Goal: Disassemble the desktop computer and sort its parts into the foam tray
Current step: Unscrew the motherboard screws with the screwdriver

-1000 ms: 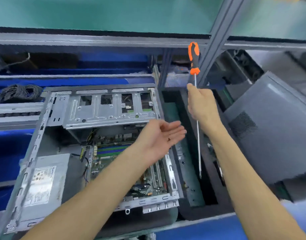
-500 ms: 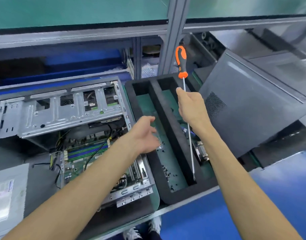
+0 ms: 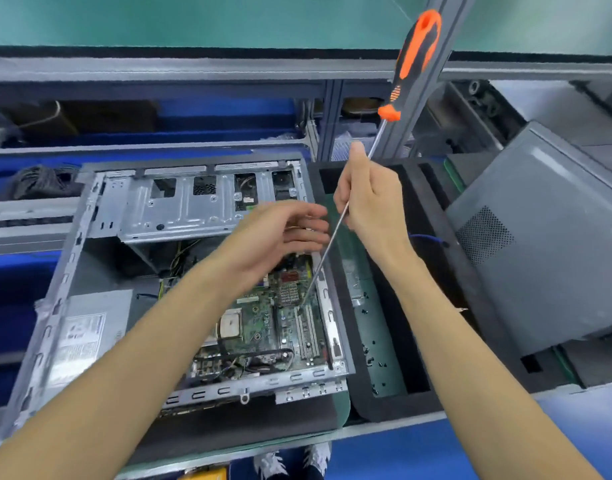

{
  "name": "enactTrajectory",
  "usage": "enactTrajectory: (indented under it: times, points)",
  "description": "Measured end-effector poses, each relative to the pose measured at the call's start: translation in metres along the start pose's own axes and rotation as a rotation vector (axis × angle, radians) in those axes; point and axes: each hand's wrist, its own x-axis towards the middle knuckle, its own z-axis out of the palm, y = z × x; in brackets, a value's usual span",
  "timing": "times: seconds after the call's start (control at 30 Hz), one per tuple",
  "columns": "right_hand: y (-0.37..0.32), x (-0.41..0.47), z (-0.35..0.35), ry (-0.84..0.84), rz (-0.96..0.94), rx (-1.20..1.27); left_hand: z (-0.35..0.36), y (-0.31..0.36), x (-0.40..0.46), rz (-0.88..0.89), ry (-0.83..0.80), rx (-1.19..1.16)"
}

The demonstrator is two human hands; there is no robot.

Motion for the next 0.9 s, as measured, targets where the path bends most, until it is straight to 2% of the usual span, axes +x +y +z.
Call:
enactTrajectory:
  times: [0.07, 0.13, 0.27, 0.37, 0.53, 0.6, 0.77, 0.9]
  points:
    - [-0.008, 0.0, 0.015, -0.024, -0.047, 0.013, -0.03, 0.004, -0.012, 0.025, 0.058, 0.295]
    - [-0.013, 0.0, 0.032, -0.08, -0.048, 0.04, -0.06, 0.004, -0.026, -0.062, 0.054, 0.563]
    - [-0.013, 0.0, 0.066, -0.213, 0.024, 0.074, -0.105, -0.01, -0.048, -0.384, -0.212, 1.155]
    - [-0.008, -0.004, 0.091, -0.24, 0.081, 0.096, -0.117, -0.023, -0.05, -0.487, -0.342, 1.507]
    - [0.002, -0.011, 0.115, -0.266, 0.058, 0.066, -0.123, -0.05, -0.048, -0.603, -0.435, 1.554]
    - [0.005, -0.011, 0.121, -0.282, 0.05, 0.053, -0.125, -0.054, -0.049, -0.576, -0.442, 1.488]
    - [0.011, -0.004, 0.128, -0.287, 0.065, 0.087, -0.129, -0.05, -0.052, -0.437, -0.342, 1.295]
    - [0.01, 0.002, 0.134, -0.332, 0.102, 0.169, -0.124, -0.037, -0.058, -0.407, -0.433, 1.342]
